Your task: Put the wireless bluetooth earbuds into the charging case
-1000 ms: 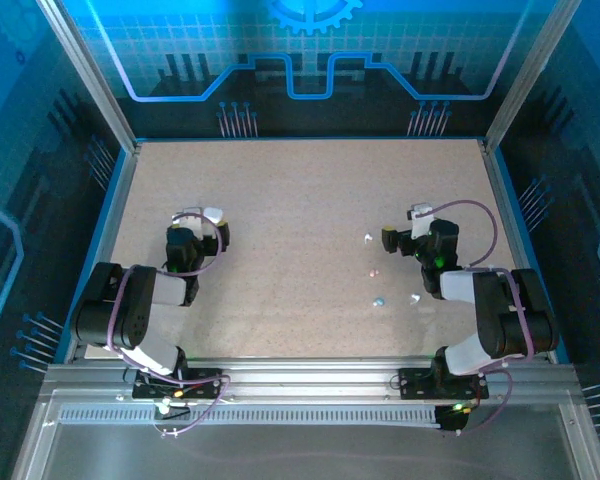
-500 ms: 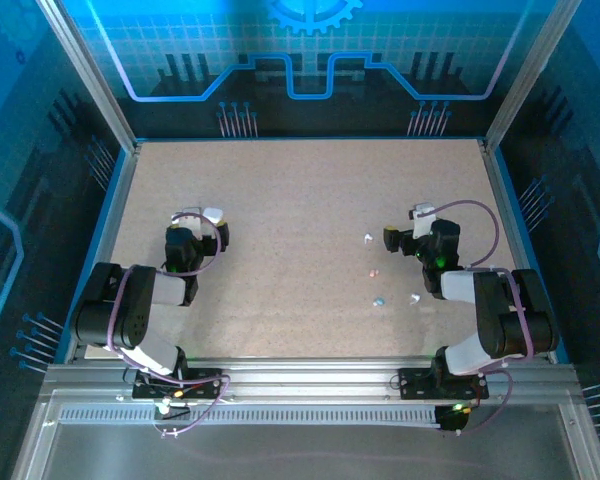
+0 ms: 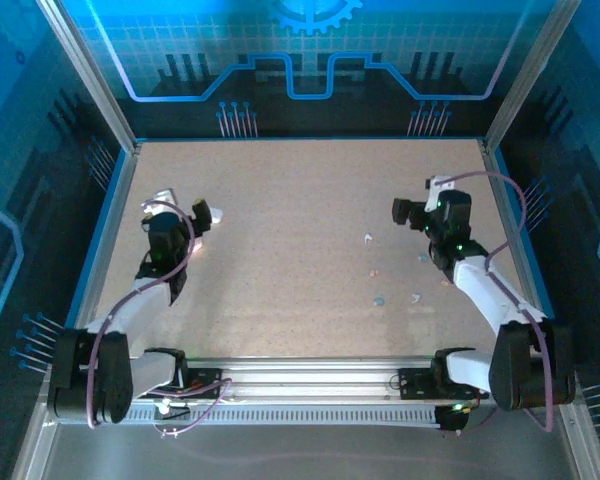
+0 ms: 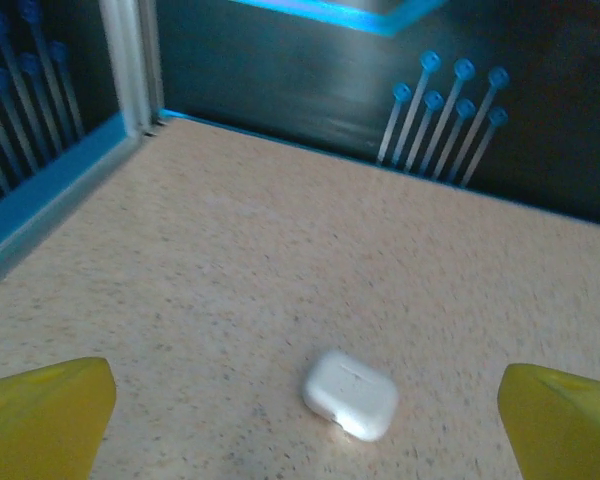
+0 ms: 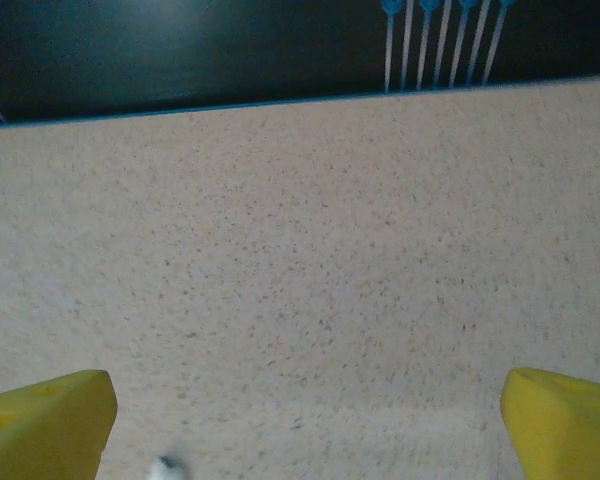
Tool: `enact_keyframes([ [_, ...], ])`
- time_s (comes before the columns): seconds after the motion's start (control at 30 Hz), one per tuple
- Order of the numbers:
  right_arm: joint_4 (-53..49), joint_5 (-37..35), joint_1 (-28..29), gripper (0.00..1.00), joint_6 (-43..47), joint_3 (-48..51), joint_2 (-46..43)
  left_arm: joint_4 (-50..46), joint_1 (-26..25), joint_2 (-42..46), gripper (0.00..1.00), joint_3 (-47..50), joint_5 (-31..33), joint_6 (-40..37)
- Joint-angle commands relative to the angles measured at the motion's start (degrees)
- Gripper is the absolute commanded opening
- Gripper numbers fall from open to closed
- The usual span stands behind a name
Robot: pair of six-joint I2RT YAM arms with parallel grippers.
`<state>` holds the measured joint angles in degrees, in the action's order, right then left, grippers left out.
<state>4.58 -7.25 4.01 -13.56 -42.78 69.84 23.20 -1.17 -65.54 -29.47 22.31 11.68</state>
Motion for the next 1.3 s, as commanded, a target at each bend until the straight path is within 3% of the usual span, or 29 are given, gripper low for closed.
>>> enact_keyframes([
  [0.0, -22.6, 2.4, -0.6, 1.00, -12.6, -8.1, -0.2, -20.5, 0.6, 3.5, 0.99, -6.2, 8.0, 9.4],
  [0.13, -22.8, 18.7, -0.7, 1.00, -11.7, -10.9, 0.3, -28.9, 0.9, 4.5, 0.99, -8.9, 1.1, 10.7],
  [0.2, -22.5, 23.2, 0.8, 1.00, -11.7, -11.2, -0.4, -32.7, 1.1, 3.1, 0.99, -10.2, -3.3, 12.4],
  [0.3, -23.6, 23.8, 3.1, 0.99, -11.5, -11.7, -1.3, -38.8, 1.2, -0.7, 0.98, -13.6, -8.5, 13.6],
  [0.53, -27.1, 24.7, 7.4, 0.93, -8.2, -14.1, 0.4, -44.8, 1.5, -12.2, 0.90, -19.8, -11.0, 13.9],
  [0.73, -29.3, 24.3, 9.4, 0.93, -7.4, -15.1, 1.6, -51.1, 1.7, -24.4, 0.88, -29.4, -8.4, 14.3],
  [0.93, -31.2, 21.6, 10.4, 0.94, -7.5, -15.3, 1.5, -59.8, 1.7, -34.3, 0.85, -38.0, -1.2, 16.8],
  [1.1, -32.6, 19.8, 10.5, 0.95, -7.6, -15.7, 1.5, -61.0, 1.7, -36.8, 0.85, -38.6, 1.3, 18.2],
  [1.27, -32.9, 18.9, 10.5, 0.96, -8.0, -15.7, 1.5, -59.1, 1.7, -37.7, 0.84, -37.5, -1.7, 19.0],
])
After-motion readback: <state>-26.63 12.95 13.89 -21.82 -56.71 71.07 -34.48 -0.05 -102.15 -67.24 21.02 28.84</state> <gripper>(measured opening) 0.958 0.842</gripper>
